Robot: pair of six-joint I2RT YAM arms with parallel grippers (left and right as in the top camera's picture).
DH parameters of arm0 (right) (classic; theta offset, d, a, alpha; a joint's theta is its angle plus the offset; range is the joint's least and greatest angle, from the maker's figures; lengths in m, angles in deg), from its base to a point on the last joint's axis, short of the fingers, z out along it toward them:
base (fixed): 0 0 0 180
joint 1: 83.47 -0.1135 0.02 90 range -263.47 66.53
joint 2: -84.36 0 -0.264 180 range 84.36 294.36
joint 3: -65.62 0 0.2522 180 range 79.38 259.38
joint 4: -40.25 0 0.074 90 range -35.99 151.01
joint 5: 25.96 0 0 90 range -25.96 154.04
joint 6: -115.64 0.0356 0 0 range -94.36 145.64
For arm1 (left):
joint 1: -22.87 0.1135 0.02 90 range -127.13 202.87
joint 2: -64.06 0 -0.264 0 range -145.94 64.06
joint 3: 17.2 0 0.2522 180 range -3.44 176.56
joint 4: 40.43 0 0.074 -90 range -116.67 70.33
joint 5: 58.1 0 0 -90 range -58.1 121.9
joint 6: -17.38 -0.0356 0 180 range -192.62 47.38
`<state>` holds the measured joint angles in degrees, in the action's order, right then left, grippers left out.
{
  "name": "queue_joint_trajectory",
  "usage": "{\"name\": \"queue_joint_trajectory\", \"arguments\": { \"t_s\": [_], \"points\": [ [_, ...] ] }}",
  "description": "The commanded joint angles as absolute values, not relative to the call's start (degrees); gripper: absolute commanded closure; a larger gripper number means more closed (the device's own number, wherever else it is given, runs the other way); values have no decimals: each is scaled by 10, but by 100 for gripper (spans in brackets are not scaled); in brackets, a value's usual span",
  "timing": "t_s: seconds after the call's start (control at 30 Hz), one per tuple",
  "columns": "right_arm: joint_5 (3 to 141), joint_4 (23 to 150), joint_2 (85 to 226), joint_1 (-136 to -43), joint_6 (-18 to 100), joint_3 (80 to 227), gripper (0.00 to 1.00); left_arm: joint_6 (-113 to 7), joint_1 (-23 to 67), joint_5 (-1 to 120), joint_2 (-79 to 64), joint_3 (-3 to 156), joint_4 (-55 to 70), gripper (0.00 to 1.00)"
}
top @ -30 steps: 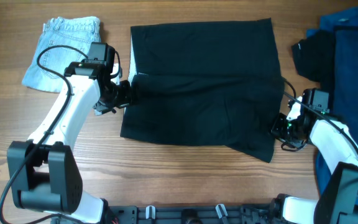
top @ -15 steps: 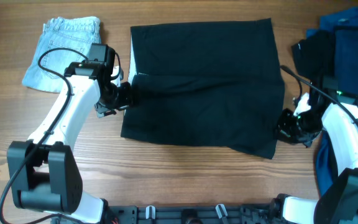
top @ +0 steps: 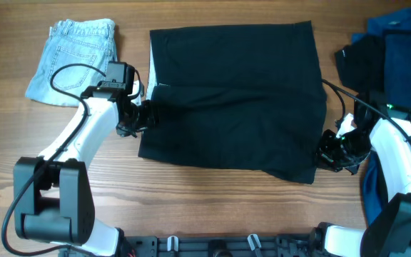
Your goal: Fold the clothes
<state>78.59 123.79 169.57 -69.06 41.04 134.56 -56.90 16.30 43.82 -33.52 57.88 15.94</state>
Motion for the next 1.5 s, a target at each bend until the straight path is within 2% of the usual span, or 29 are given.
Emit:
{"name": "queue_joint_trajectory", "arguments": {
  "t_s": [0.0, 0.13, 0.3, 0.33, 0.4, 0.57, 0.67, 0.83, 0.97, 1.07, 1.17, 1.2, 1.27, 1.3, 1.33, 1.47],
  "points": [
    [791, 1232, 1695, -690, 408, 1352, 94, -574, 164, 445, -349, 565, 152, 31],
    [791, 1230, 1695, -690, 408, 1352, 93, -574, 164, 446, -368, 564, 153, 30],
    [791, 1230, 1695, -690, 408, 1352, 92, -574, 164, 508, -369, 565, 169, 92],
    [791, 1230, 1695, -690, 408, 1352, 92, -574, 164, 508, -365, 565, 179, 96],
    [791, 1230, 1695, -690, 408, 1352, 96, -574, 164, 522, -349, 569, 207, 96],
    [767, 1233, 1695, -690, 426, 1352, 96, -550, 164, 537, -221, 572, 325, 96],
    [760, 1243, 1695, -690, 433, 1356, 96, -536, 164, 503, -165, 572, 360, 96],
    [680, 1360, 1695, -690, 442, 1433, 96, -526, 164, 443, -177, 572, 362, 93],
    [678, 1378, 1698, -690, 441, 1447, 96, -526, 164, 436, -219, 572, 364, 92],
    [706, 1301, 1702, -691, 413, 1447, 96, -527, 164, 436, -247, 572, 332, 92],
    [842, 1194, 1704, -703, 346, 1447, 96, -526, 164, 490, -244, 579, 233, 93],
    [827, 1161, 1707, -719, 346, 1447, 96, -526, 164, 510, -244, 582, 191, 91],
    [764, 1108, 1717, -759, 346, 1447, 77, -527, 163, 504, -246, 582, 122, 85],
    [747, 1092, 1721, -771, 347, 1447, 72, -526, 163, 493, -248, 582, 99, 83],
    [714, 1057, 1732, -787, 349, 1447, 61, -526, 163, 479, -254, 582, 79, 80],
    [708, 1002, 1764, -789, 350, 1447, 59, -527, 164, 432, -316, 582, 40, 63]
  ]
}}
